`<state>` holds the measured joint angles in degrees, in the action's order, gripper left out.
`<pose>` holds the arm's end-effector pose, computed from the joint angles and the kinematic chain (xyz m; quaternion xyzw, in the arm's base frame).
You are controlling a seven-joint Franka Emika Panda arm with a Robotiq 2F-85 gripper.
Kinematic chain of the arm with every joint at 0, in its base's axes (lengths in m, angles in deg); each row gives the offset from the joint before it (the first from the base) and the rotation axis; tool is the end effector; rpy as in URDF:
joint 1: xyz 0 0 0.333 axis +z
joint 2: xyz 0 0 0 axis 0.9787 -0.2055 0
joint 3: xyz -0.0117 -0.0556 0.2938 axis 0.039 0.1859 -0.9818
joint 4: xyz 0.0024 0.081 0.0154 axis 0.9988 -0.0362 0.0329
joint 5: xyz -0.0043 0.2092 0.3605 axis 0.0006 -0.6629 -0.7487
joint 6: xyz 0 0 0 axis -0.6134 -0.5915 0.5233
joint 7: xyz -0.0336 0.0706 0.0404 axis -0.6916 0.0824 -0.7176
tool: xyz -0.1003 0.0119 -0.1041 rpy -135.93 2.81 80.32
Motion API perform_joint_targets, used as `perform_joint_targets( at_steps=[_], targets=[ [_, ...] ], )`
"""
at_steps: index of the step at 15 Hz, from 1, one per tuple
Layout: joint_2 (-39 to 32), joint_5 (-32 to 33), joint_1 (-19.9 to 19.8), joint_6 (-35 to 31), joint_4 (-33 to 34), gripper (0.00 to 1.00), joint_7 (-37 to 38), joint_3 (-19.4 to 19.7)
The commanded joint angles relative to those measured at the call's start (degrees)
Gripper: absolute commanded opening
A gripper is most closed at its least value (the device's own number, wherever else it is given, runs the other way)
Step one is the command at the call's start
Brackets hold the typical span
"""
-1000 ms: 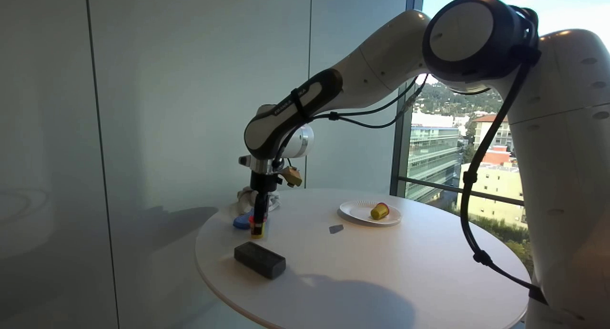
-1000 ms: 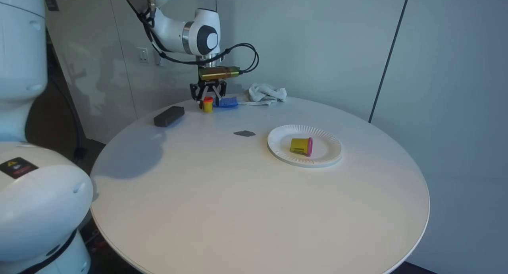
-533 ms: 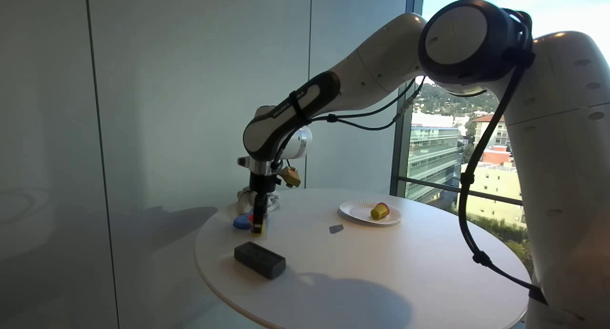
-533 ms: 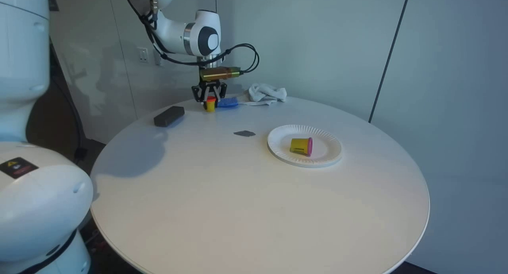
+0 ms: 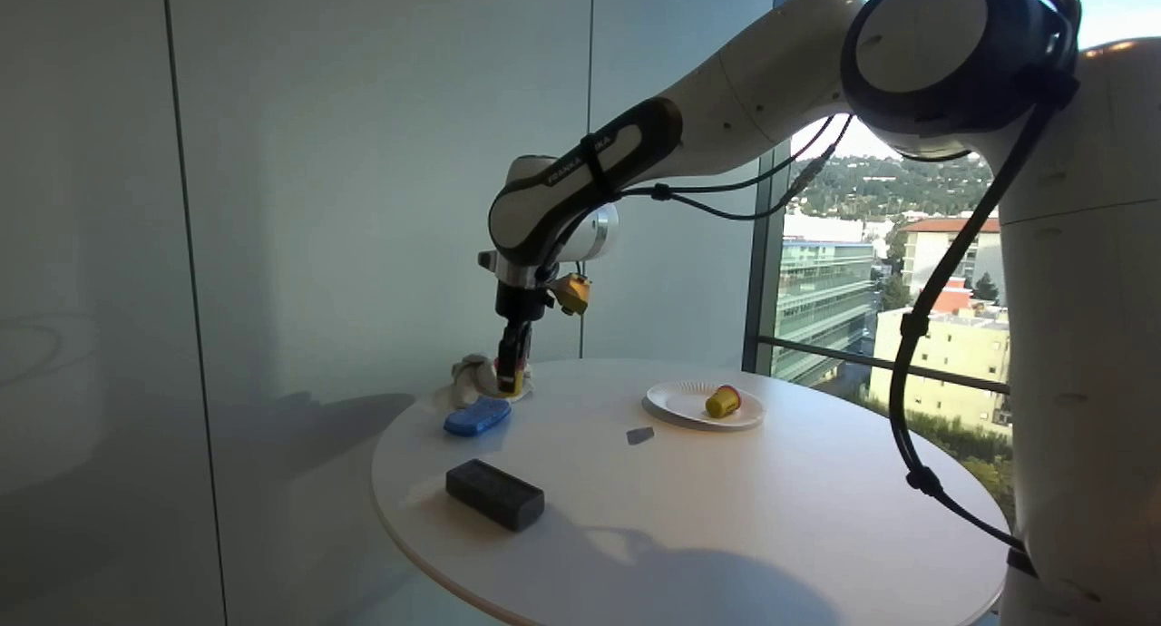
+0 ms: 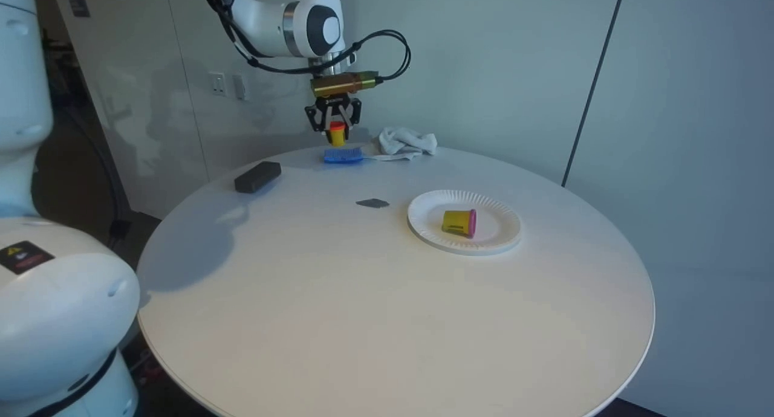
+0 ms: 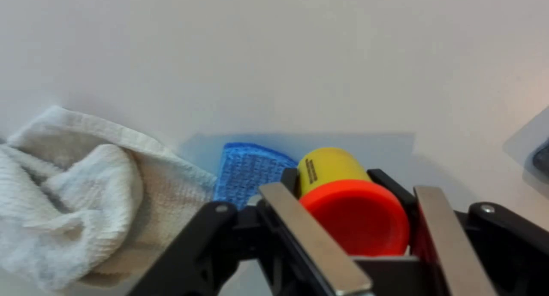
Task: Put the yellow containers on the white plate.
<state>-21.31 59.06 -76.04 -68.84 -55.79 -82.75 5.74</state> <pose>0.6455 0.0664 0.3664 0.9158 0.3879 0.0913 0.0494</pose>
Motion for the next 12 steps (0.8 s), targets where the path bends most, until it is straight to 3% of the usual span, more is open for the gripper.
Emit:
perform_joint_targets(
  at_steps=[1,9,12],
  targets=[
    [9.09,6.33,-1.19,-0.45,-6.16,0.21,9.01,2.81],
    [18.84,20.51,-5.93,4.29,-16.61,0.21,32.07,7.03],
    [19.60,21.62,-7.99,5.32,-19.61,0.21,39.96,8.17]
  ],
)
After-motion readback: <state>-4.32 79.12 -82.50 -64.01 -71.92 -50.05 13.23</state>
